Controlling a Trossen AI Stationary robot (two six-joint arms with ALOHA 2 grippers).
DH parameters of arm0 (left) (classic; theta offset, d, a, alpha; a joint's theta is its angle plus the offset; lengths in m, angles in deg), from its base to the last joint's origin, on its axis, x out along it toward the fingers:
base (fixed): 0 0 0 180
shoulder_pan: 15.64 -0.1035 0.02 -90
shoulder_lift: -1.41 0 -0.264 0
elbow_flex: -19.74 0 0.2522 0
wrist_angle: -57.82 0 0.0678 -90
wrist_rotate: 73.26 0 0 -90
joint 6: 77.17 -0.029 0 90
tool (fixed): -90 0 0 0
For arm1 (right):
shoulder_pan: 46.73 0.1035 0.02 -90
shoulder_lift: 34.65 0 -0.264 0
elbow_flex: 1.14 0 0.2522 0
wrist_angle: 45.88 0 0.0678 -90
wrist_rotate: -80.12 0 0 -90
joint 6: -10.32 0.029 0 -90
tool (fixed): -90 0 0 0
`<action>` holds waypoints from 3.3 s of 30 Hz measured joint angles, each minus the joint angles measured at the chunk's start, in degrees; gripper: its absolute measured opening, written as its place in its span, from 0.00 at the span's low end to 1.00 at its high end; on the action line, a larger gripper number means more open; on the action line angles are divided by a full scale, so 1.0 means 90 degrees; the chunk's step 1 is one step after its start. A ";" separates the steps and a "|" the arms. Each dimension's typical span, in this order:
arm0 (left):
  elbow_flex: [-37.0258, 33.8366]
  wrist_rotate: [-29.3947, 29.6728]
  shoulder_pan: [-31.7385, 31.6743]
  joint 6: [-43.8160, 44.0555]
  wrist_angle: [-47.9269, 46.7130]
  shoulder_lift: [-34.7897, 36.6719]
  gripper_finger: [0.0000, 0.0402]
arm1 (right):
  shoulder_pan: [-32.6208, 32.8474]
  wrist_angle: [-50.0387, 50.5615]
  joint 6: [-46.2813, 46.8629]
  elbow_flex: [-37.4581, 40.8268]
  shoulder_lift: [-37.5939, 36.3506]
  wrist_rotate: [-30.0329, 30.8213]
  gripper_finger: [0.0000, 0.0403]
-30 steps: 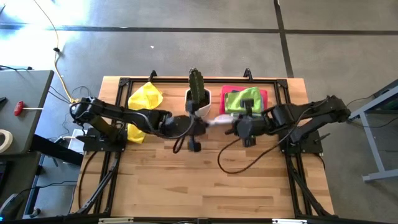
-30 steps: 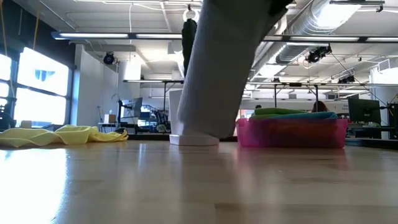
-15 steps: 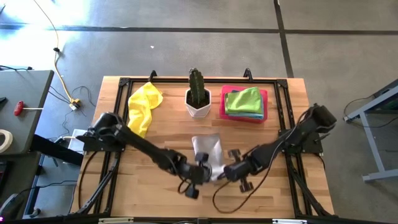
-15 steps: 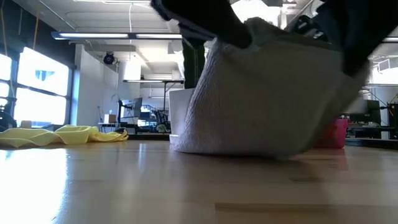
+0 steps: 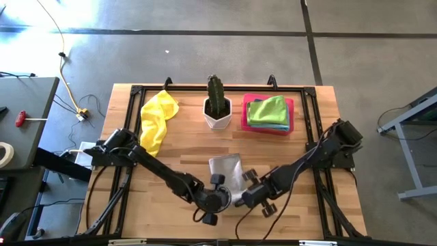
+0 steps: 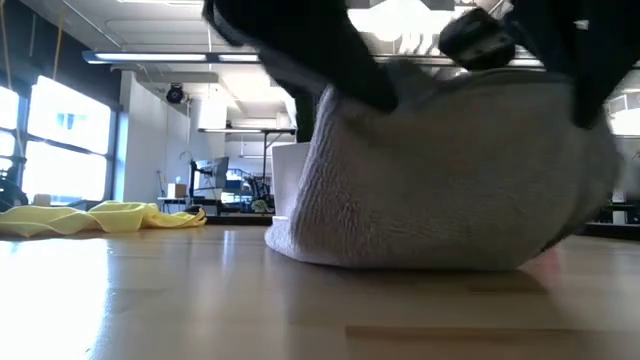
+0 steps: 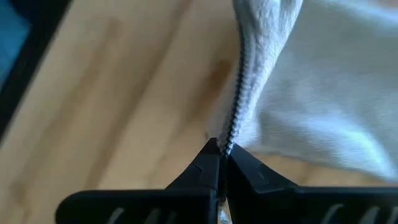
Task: Fold microfiber towels
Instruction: Fold the gray towel, then put the gray towel into the pink laundry bin
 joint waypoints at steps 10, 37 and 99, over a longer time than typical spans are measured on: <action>-0.0002 0.1911 -0.0165 0.0427 -0.1667 0.0011 0.00 | -0.0979 0.0115 -0.1205 0.0088 0.0094 0.0695 0.00; -0.0049 0.2245 -0.0878 0.0627 -0.2807 0.0011 0.10 | -0.2387 -0.0230 -0.2162 0.0096 0.0469 0.0768 0.18; -0.0041 0.1465 0.1246 0.2254 -0.4476 0.0266 0.32 | 0.0170 -0.4134 0.0122 0.1577 0.0483 0.2756 0.46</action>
